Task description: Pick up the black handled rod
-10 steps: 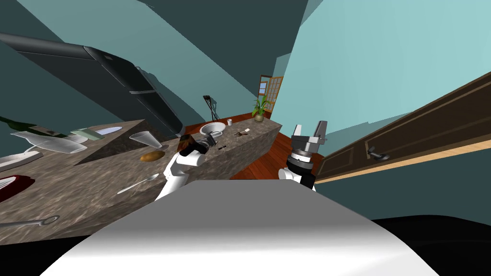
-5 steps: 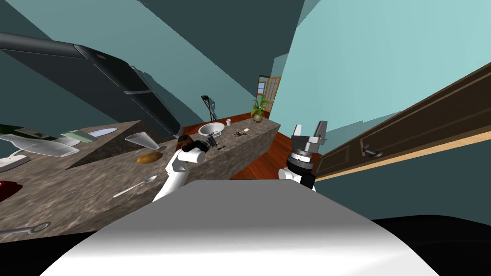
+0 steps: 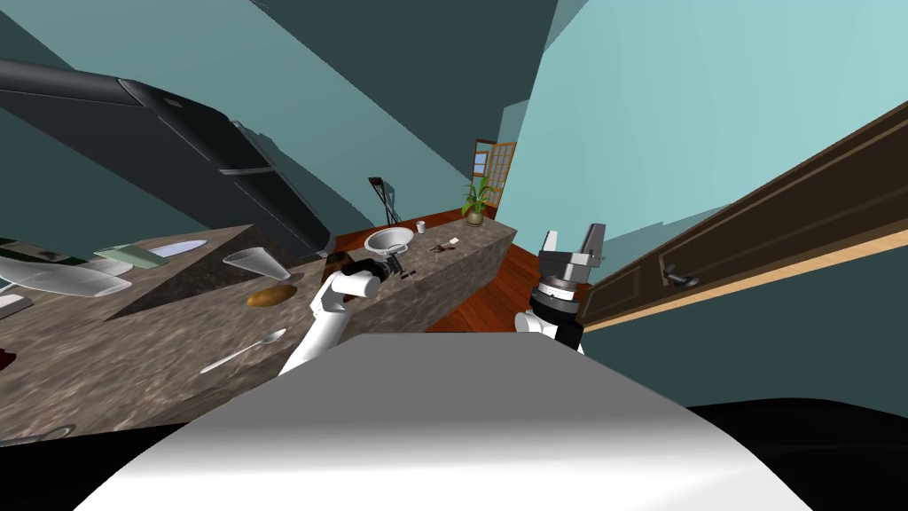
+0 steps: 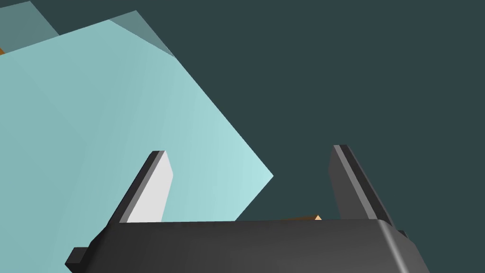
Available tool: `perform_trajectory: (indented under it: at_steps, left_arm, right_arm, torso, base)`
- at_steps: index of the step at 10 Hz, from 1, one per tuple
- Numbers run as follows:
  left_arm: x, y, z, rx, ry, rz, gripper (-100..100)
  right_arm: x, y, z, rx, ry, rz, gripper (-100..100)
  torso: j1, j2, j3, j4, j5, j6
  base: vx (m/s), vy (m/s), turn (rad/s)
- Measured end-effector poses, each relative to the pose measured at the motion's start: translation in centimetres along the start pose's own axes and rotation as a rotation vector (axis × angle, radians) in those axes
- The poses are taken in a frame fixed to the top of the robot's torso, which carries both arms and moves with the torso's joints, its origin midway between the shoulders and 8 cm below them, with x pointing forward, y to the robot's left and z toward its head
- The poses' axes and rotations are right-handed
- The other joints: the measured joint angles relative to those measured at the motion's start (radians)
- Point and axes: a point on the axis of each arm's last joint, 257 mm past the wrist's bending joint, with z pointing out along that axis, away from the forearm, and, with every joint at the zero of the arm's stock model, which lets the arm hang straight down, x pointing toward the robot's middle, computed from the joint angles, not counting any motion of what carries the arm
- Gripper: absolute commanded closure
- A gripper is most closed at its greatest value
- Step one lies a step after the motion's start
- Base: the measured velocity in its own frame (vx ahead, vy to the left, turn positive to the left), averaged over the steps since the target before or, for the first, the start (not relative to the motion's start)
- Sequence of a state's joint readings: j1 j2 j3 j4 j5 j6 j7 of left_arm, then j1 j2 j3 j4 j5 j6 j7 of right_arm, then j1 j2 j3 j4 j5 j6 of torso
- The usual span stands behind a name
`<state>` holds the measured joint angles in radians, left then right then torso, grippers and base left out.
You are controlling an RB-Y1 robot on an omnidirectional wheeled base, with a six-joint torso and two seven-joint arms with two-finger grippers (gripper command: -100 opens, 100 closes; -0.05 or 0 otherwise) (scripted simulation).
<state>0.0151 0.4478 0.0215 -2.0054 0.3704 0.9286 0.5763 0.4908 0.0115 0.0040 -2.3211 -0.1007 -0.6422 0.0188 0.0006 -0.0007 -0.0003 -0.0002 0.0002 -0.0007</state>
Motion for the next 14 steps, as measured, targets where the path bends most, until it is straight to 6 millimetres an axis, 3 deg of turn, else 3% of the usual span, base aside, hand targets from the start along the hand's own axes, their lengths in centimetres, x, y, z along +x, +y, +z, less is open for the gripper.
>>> perform_trajectory:
  at_steps: [5, 14]
  left_arm:
    - [-1.0, 2.9, 1.3, -0.169, -0.043, -0.1, -100]
    - [-2.3, 7.9, 1.4, -0.447, -0.139, -0.249, -100]
  right_arm:
    - [0.0, 0.0, 0.0, 0.0, 0.0, 0.0, 0]
    - [0.0, 0.0, 0.0, 0.0, 0.0, 0.0, 0]
  torso:
    - [0.0, -0.001, 0.0, 0.0, 0.0, 0.0]
    - [0.0, -0.001, -0.001, 0.0, 0.0, 0.0]
  base:
    - [0.011, 0.012, -0.039]
    - [0.016, 0.014, -0.035]
